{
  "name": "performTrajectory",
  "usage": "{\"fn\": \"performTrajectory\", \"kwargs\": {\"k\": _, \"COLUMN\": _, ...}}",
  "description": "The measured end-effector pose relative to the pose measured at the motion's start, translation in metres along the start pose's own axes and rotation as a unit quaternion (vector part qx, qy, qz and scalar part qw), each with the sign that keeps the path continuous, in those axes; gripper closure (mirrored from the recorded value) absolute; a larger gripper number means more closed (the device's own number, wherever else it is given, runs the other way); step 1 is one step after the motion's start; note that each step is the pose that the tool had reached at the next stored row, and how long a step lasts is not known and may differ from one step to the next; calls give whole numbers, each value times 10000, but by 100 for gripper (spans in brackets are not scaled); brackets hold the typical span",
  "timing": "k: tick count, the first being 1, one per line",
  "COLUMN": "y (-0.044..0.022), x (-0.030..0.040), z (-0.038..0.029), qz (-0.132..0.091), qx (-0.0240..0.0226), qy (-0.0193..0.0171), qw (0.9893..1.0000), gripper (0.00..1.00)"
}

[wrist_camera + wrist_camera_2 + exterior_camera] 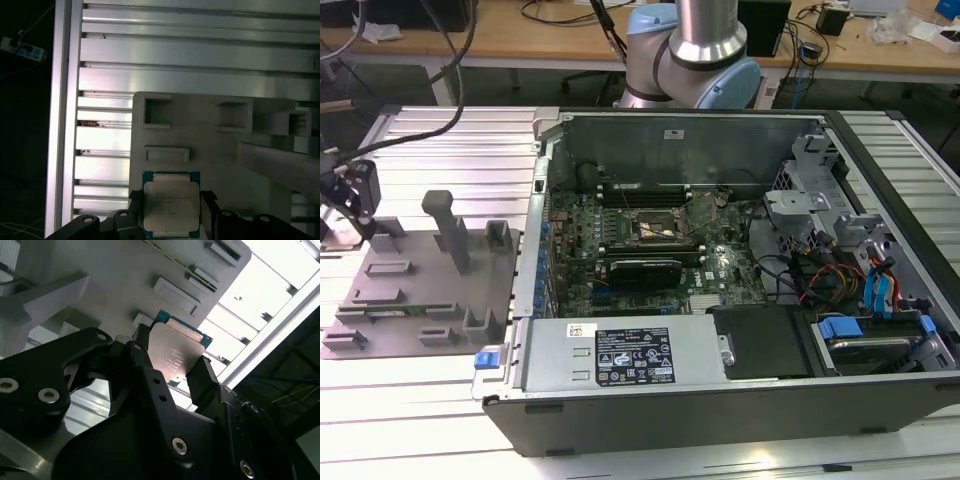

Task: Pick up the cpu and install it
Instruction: 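Pick up the cpu and move it towards the insertion slot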

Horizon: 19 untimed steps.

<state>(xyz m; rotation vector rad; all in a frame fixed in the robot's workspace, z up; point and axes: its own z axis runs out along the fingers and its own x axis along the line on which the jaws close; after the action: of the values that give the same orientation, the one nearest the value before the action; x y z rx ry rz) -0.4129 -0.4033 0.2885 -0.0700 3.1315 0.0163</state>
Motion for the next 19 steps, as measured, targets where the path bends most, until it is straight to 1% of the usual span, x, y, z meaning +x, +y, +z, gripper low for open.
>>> {"fn": "performTrajectory", "kwargs": {"k": 7, "y": 2, "x": -2, "z": -180, "qz": 0, "qx": 0, "qy": 1, "qw": 10000, "gripper": 45}}
{"fn": "performTrajectory", "kwargs": {"k": 9, "y": 3, "x": -3, "z": -263, "qz": 0, "qx": 0, "qy": 1, "qw": 10000, "gripper": 45}}
{"fn": "performTrajectory", "kwargs": {"k": 11, "y": 8, "x": -6, "z": -599, "qz": 0, "qx": 0, "qy": 0, "qw": 10000, "gripper": 45}}
{"fn": "performTrajectory", "kwargs": {"k": 12, "y": 9, "x": -6, "z": -640, "qz": 0, "qx": -1, "qy": 0, "qw": 10000, "gripper": 45}}
{"fn": "performTrajectory", "kwargs": {"k": 15, "y": 12, "x": -7, "z": -735, "qz": 0, "qx": -1, "qy": 1, "qw": 10000, "gripper": 45}}
{"fn": "performTrajectory", "kwargs": {"k": 17, "y": 15, "x": -8, "z": -843, "qz": 0, "qx": -1, "qy": 0, "qw": 10000, "gripper": 45}}
{"fn": "performTrajectory", "kwargs": {"k": 19, "y": 18, "x": -9, "z": -919, "qz": 0, "qx": -1, "qy": 0, "qw": 10000, "gripper": 45}}
